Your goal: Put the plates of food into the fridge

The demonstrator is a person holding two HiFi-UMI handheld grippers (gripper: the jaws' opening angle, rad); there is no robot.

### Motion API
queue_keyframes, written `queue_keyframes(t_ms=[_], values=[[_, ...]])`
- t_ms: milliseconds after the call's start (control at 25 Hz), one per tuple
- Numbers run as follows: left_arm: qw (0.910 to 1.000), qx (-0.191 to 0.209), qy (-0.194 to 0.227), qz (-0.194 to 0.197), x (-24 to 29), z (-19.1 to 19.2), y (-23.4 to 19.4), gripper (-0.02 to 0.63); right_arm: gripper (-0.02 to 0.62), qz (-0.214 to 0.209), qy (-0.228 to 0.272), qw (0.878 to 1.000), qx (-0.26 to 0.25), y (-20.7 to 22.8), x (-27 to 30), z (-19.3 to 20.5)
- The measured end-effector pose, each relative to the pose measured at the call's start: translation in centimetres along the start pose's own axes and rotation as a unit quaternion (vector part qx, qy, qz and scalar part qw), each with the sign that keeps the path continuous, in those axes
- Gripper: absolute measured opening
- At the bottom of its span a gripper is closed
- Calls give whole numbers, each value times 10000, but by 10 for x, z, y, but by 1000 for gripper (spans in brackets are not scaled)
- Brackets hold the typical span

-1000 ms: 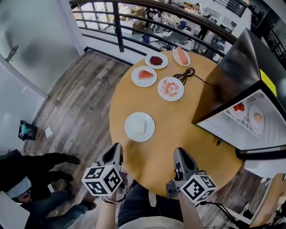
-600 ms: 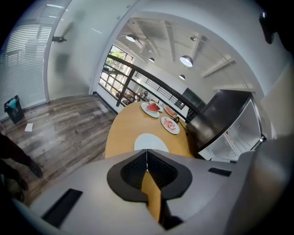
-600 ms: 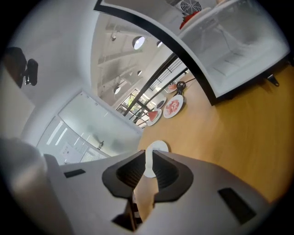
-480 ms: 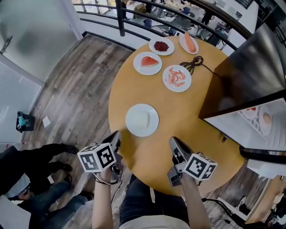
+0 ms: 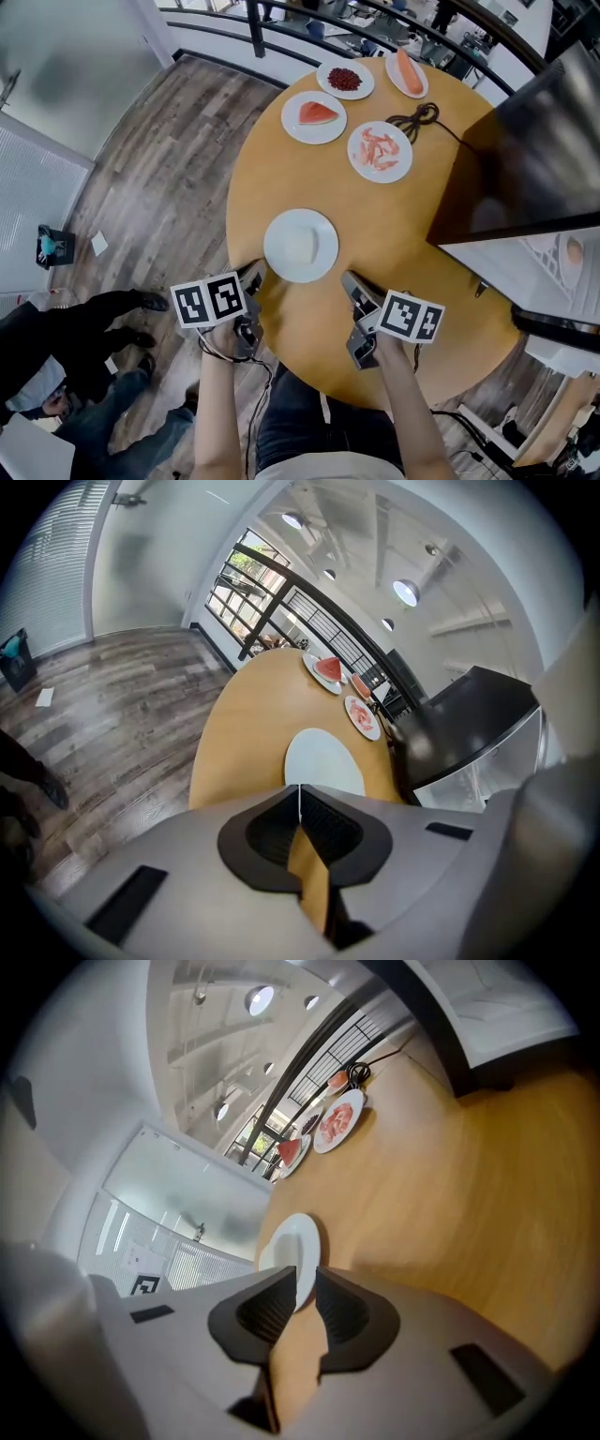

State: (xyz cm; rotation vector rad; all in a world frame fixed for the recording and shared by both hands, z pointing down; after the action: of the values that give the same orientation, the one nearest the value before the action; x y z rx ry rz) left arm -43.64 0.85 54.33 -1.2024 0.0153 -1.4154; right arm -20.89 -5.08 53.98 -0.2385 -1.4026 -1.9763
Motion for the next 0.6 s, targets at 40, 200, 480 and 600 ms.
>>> queue_keyframes(t_ms=[40, 200, 480, 600], values=[[10000, -33, -12, 28, 2, 0, -1, 9, 55, -26, -49, 10000, 24, 0, 4, 0], [9996, -207, -79, 180, 10, -2, -3, 9, 55, -115, -228, 9994, 229, 4, 18, 1], [9987, -222, -387, 245, 20, -1, -8, 9, 57, -156, -490, 9967, 632, 12, 33, 6], [9981, -338, -416, 309, 22, -1, -9, 11, 63, -179, -528, 9949, 846, 13, 37, 8]])
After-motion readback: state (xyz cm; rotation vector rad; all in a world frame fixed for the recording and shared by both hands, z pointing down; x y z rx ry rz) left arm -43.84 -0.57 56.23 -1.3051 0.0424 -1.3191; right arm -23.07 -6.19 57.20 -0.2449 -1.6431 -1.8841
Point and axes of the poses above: the fingertips, and each gripper's own axes: x forward along the fingers, y to its right, z out of its underside, the point moved 5 cm from there along -x, backward along the fingers, and after that the axes turned 7 degrees about y, right-handed, at the moved point
